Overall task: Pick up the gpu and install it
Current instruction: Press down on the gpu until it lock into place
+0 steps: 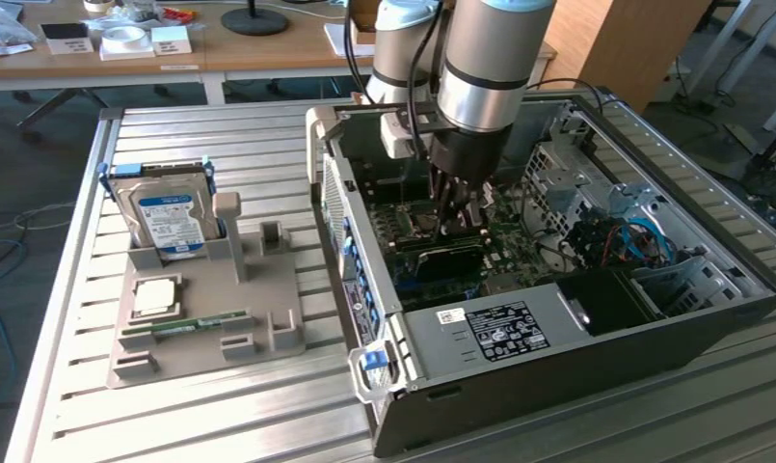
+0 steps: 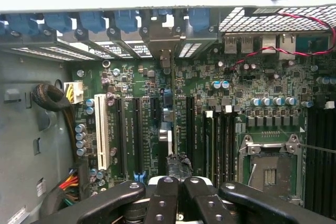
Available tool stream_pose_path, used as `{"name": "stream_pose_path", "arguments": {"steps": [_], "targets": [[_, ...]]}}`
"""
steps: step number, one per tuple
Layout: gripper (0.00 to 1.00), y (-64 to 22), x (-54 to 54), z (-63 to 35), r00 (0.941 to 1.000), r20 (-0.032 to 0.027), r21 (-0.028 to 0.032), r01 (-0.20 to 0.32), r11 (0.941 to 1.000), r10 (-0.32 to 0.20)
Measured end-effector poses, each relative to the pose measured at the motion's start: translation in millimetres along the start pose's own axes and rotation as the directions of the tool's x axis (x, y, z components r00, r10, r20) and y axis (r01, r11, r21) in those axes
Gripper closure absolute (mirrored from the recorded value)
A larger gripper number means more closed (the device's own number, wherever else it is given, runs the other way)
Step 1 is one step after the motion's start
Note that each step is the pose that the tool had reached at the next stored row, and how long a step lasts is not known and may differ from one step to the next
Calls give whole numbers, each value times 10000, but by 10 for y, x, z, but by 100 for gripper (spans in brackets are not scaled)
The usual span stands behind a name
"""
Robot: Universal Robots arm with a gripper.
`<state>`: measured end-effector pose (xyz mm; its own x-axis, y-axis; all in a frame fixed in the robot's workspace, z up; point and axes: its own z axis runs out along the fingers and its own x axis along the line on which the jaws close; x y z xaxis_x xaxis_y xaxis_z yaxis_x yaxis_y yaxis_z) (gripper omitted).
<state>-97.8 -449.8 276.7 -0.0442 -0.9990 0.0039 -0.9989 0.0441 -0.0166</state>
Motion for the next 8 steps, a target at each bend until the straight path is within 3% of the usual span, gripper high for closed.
{"name": "stream_pose_path", "arguments": {"steps": [8], "targets": [[89,0,1,14,10000,-2,1,2,10000,-2]]}}
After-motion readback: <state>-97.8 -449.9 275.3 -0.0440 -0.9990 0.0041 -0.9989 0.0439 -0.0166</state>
